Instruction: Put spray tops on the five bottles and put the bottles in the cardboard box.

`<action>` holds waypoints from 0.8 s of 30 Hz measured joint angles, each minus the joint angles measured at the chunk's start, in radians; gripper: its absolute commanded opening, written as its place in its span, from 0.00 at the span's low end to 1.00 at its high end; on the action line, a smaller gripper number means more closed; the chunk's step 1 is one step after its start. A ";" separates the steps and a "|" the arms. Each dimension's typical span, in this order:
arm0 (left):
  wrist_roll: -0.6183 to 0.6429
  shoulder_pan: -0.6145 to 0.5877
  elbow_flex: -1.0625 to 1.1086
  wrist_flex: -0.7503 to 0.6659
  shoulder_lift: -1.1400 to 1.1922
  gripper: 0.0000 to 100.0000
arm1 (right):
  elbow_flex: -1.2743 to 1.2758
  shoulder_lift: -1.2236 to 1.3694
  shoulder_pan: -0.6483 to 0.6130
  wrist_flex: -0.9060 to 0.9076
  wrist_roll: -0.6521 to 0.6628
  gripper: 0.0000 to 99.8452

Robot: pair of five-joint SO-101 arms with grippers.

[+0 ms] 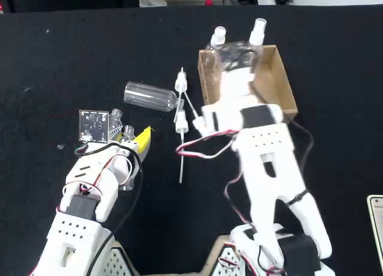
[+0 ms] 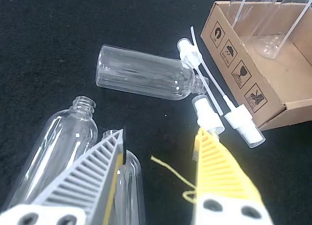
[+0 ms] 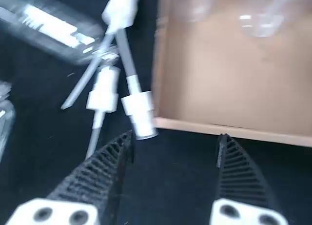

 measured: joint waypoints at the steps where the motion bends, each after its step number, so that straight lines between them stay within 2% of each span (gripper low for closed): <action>1: 0.000 0.000 0.000 0.000 0.000 0.23 | 0.025 0.000 -0.025 0.000 0.000 0.24; 4: 0.000 0.000 0.000 0.000 0.000 0.23 | 0.117 0.000 -0.068 -0.054 0.000 0.24; 12: 0.000 0.000 0.000 0.000 0.000 0.23 | 0.377 0.000 -0.075 -0.400 0.029 0.24; 18: 0.000 0.000 0.000 0.000 0.000 0.23 | 0.423 0.006 -0.075 -0.489 0.058 0.24; 24: 0.000 0.000 0.000 0.000 0.000 0.23 | 0.393 0.178 -0.075 -0.539 0.058 0.17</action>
